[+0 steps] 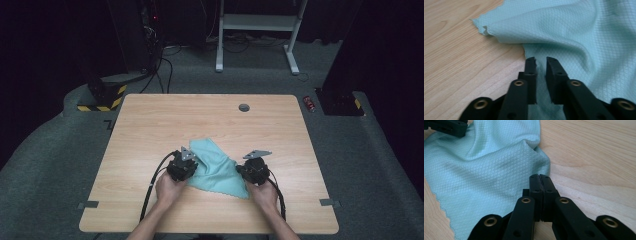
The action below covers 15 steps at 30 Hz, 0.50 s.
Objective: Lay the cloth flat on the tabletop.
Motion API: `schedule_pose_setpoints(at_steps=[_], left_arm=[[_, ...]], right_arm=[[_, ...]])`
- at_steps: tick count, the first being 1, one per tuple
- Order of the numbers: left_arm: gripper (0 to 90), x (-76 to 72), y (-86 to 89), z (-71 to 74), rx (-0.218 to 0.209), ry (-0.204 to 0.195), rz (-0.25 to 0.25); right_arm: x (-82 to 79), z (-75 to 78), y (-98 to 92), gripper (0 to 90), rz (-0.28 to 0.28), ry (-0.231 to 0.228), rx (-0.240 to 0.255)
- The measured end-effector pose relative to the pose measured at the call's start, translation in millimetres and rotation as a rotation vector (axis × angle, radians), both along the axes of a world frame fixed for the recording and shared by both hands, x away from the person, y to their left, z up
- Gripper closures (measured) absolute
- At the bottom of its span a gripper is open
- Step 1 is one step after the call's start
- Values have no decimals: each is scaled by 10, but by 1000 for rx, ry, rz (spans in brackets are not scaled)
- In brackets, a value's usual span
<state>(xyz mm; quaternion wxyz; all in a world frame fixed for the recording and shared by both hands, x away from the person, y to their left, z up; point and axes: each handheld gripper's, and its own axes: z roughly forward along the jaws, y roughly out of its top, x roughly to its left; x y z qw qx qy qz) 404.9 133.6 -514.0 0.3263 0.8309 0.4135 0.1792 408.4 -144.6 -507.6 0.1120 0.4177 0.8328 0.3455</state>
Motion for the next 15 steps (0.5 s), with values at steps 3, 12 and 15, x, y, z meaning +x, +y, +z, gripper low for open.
schedule_pose_setpoints(at_steps=[3,12,15], left_arm=[[878,-5,8,4,7,0,-1],[857,-140,128,56,5,-33,1],[799,-150,164,29,4,-31,12]], right_arm=[[-23,23,-25,897,-5,-15,2],[-132,148,-121,870,17,-42,-20],[-99,193,-133,832,3,-47,18]])
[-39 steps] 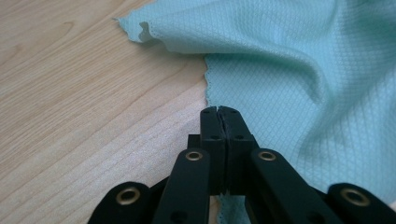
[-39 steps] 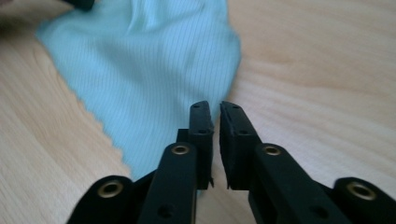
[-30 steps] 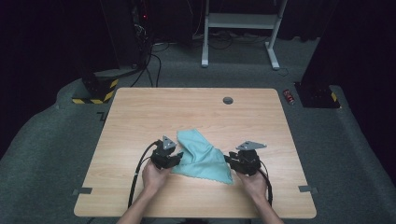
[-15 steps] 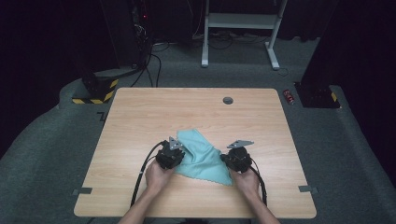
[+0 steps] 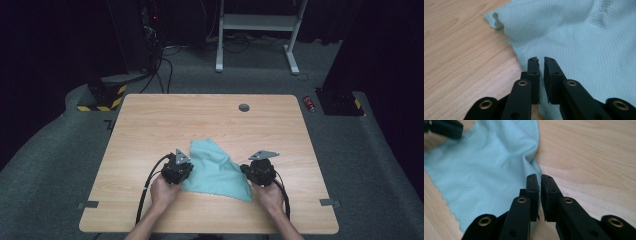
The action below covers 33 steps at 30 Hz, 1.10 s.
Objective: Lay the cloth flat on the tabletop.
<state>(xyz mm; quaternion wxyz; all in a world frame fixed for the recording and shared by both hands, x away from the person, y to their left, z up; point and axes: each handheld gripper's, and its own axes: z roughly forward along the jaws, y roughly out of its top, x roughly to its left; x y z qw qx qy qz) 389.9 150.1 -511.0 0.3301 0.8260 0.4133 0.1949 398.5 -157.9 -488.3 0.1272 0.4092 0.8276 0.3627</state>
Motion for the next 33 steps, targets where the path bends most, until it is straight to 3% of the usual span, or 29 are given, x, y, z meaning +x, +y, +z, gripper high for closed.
schedule_pose_setpoints(at_steps=[2,4,5,8,9,11,12,15,18,20,21,24,28,31,33], left_arm=[[779,-7,22,-13,-2,-2,10],[746,-29,74,-22,-6,-15,32],[726,-52,128,-31,-30,-29,49],[655,-84,181,-54,-45,-41,68],[558,-104,203,-85,-57,-32,71],[511,-107,210,-101,-63,-24,63],[443,-108,215,-118,-64,-23,56],[405,-114,216,-155,-87,-35,62],[380,-110,215,-156,-80,-37,76],[352,-109,213,-158,-80,-35,87],[344,-107,212,-159,-80,-33,93],[334,-104,210,-160,-80,-32,98],[331,-103,210,-160,-80,-33,99],[331,-103,210,-160,-81,-33,99],[331,-103,210,-160,-81,-32,99]], right_arm=[[15,15,-3,821,-5,0,7],[137,54,-6,777,-24,26,17],[171,56,0,767,-29,38,15],[275,46,51,740,-35,59,5],[367,33,131,715,-26,68,-1],[395,30,169,699,-29,76,3],[484,6,268,680,-26,70,14],[588,-43,383,674,-47,84,13],[626,-76,407,680,-61,91,10],[663,-82,358,690,-94,97,23],[692,-61,274,702,-120,91,53],[719,-53,243,705,-133,103,44],[728,-107,338,678,-98,120,12],[717,-153,423,642,-46,127,26],[704,-175,472,667,-25,133,24]])
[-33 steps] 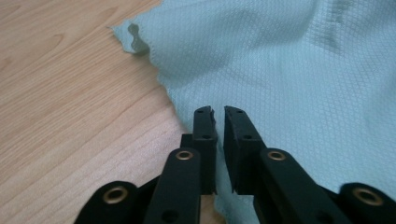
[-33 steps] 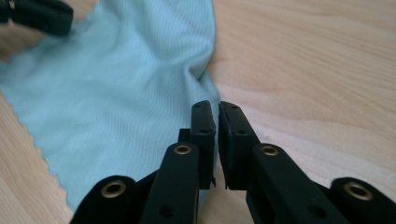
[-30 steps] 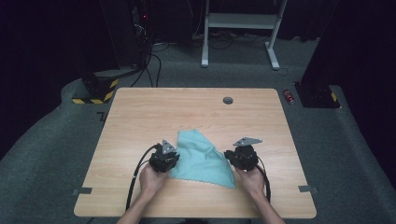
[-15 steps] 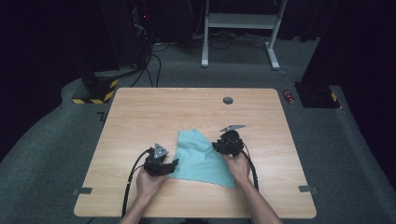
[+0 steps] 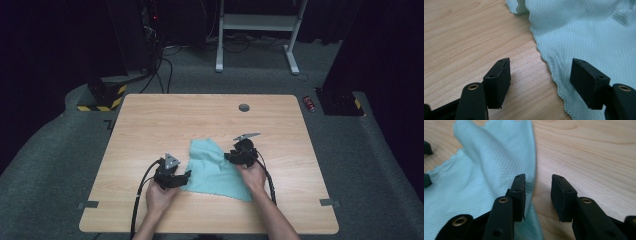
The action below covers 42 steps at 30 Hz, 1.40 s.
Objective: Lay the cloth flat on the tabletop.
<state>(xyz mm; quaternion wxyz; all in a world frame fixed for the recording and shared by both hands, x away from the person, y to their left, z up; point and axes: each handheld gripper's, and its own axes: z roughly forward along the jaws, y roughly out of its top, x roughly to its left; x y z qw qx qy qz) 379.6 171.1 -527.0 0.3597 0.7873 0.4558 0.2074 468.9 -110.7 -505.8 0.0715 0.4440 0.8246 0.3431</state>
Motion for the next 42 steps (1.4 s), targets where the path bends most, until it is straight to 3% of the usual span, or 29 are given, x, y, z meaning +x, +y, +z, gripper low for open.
schedule_pose_setpoints(at_steps=[2,6,9,13,16,17,20,26,28,32,35,36,40,41,42], left_arm=[[332,1,-2,0,0,0,1],[334,0,-4,0,-1,-1,0],[339,0,-4,0,0,-2,-2],[342,0,-4,1,1,-3,-3],[346,-1,-6,0,1,-3,-3],[346,-1,-6,0,1,-3,-3],[346,-1,-6,0,1,-3,-3],[346,-1,-6,0,0,-3,-3],[346,-1,-6,0,0,-3,-3],[346,-1,-5,0,1,-3,-3],[346,-1,-5,0,1,-3,-3],[346,-1,-6,0,0,-3,-3],[346,-1,-6,0,0,-3,-3],[346,-1,-6,0,1,-3,-3],[346,-1,-6,0,0,-3,-3]], right_arm=[[-21,-27,70,793,42,4,-36],[-31,-23,95,881,61,-18,-53],[-45,23,67,891,42,-20,-40],[-105,198,41,893,43,-74,-33],[-187,349,129,895,93,-132,-52],[-187,349,129,895,93,-132,-52],[-267,405,310,895,162,-173,-91],[-336,373,457,894,206,-149,-81],[-439,283,610,888,290,-135,-132],[-506,180,698,849,342,-101,-148],[-528,234,639,814,308,-128,-109],[-515,351,534,807,253,-150,-49],[-456,459,414,793,187,-164,-40],[-420,459,370,784,158,-157,-47],[-356,402,316,763,119,-121,-49]])
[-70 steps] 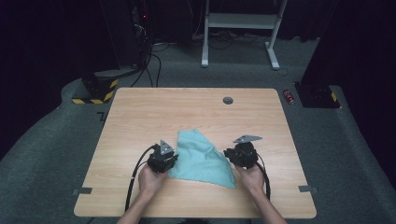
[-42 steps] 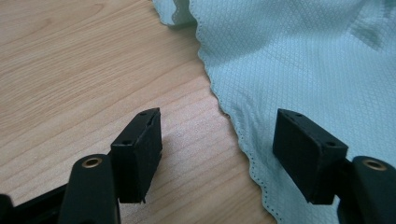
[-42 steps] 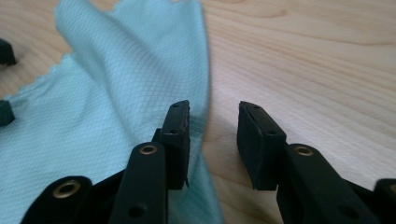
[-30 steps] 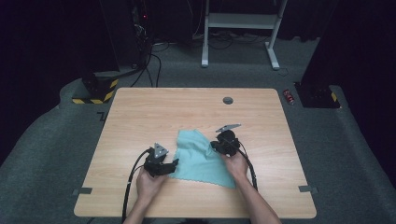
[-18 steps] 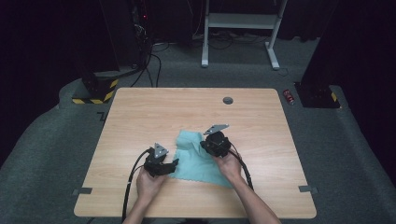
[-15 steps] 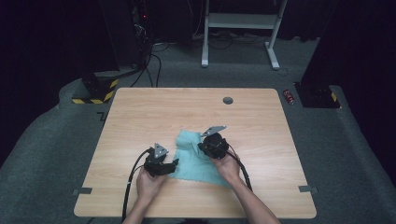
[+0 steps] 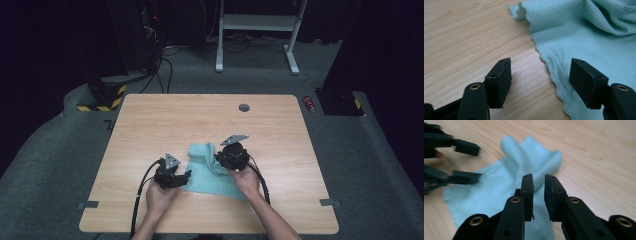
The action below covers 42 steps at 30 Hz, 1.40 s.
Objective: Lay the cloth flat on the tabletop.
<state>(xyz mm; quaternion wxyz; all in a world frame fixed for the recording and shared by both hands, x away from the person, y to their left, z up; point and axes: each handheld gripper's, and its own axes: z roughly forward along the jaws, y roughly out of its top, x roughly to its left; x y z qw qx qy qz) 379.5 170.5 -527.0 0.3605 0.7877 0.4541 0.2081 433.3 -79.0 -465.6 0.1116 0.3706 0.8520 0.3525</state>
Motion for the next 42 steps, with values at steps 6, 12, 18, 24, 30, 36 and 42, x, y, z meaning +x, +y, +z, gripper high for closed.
schedule_pose_setpoints(at_steps=[6,12,18,24,30,36,42], left_arm=[[346,0,0,0,0,0,0],[346,-1,0,1,1,0,0],[346,0,0,1,1,0,0],[345,-1,-1,0,0,0,1],[345,1,2,1,3,-1,-1],[343,0,0,1,1,1,2],[343,0,-1,0,0,1,2]], right_arm=[[49,-190,46,668,-17,65,-37],[53,-292,172,900,7,82,-95],[8,-137,42,899,-6,34,-56],[81,-189,13,711,-34,57,-46],[144,-341,113,898,-3,110,-97],[96,-219,48,900,-23,38,-83],[58,-111,-103,900,-43,8,-60]])
